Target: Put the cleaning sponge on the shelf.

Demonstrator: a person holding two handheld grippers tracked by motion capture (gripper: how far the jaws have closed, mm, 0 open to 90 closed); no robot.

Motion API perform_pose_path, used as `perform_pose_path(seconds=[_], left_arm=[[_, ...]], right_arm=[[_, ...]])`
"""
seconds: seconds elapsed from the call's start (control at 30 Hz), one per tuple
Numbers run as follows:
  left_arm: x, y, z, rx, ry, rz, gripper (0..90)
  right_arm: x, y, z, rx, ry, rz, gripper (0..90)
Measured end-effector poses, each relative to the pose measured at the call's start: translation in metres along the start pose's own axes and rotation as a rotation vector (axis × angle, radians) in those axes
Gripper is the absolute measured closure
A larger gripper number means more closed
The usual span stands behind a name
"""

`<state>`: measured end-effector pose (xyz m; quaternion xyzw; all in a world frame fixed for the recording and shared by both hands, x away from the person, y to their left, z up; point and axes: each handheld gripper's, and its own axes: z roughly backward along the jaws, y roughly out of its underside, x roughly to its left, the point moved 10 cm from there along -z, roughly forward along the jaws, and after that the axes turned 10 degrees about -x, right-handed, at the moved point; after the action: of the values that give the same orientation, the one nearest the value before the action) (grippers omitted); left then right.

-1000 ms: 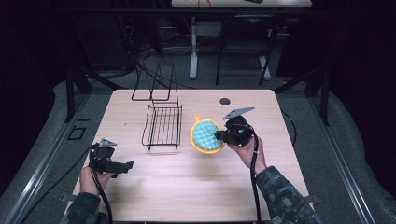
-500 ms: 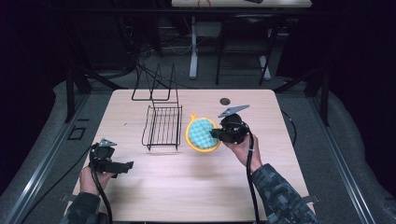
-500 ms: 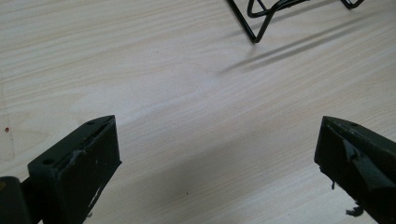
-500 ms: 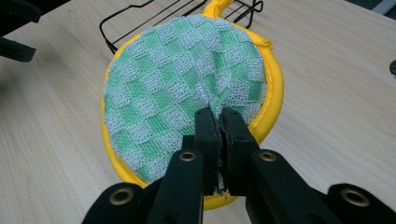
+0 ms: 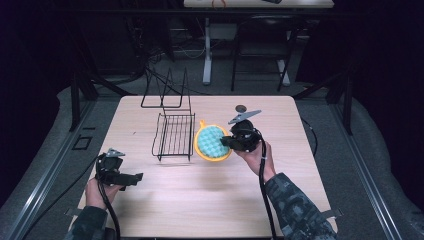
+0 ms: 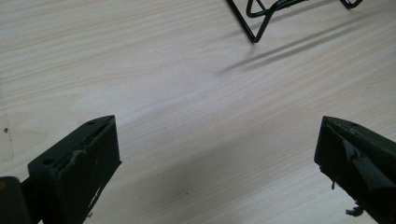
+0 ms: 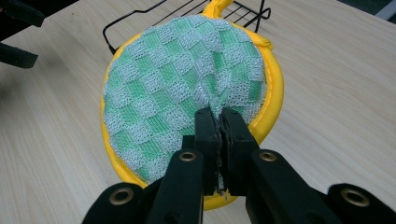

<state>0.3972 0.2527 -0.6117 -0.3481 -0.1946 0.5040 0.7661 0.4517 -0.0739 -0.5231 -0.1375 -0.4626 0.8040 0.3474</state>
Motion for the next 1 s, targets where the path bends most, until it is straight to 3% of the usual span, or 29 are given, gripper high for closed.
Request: perform_pose_path(seconds=[1.0], left_arm=[[0.0, 0.0, -0.001, 0.001, 0.007, 0.006, 0.3]], right_arm=[[0.013, -0.016, -0.036, 0.02, -0.028, 0.027, 86.8]])
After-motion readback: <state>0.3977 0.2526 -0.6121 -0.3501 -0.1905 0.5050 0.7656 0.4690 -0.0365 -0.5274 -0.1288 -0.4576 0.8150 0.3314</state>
